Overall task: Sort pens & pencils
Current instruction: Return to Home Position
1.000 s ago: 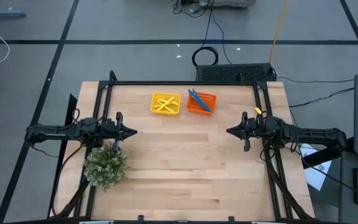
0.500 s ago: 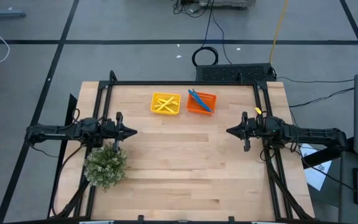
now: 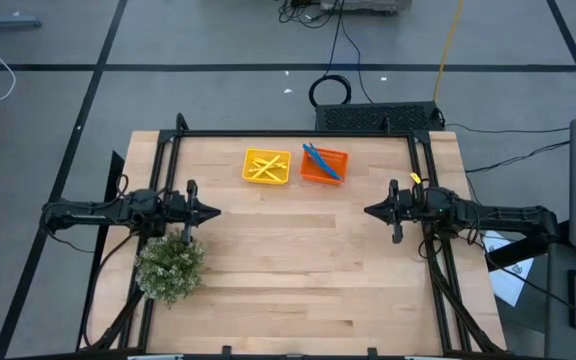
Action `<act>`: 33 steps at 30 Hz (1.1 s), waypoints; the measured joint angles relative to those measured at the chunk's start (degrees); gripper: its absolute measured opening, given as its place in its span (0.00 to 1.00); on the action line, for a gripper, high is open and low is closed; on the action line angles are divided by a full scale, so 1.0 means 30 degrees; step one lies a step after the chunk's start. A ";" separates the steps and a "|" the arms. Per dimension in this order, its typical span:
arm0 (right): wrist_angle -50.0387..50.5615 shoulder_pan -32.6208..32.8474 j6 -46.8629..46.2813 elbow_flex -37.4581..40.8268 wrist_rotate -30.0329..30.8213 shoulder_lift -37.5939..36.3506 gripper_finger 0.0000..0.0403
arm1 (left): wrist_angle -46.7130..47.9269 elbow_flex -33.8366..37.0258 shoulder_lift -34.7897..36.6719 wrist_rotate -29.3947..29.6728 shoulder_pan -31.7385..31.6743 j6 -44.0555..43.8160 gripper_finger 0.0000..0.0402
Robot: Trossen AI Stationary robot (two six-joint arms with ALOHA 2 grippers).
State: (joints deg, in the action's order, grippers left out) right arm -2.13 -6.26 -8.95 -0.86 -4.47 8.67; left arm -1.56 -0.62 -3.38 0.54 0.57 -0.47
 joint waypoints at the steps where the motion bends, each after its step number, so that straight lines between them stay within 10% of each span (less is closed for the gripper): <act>1: 0.0000 -0.0007 0.0000 0.0000 0.0000 0.0000 0.00 | 0.0000 0.0000 0.0007 0.0007 -0.0004 0.0000 0.06; 33: 0.0003 0.0000 0.0003 0.0000 0.0000 0.0000 0.00 | 0.0000 0.0000 0.0003 0.0003 0.0000 0.0000 0.06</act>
State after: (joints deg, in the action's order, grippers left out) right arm -2.12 -6.26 -8.94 -0.86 -4.47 8.67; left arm -1.56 -0.62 -3.36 0.55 0.57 -0.47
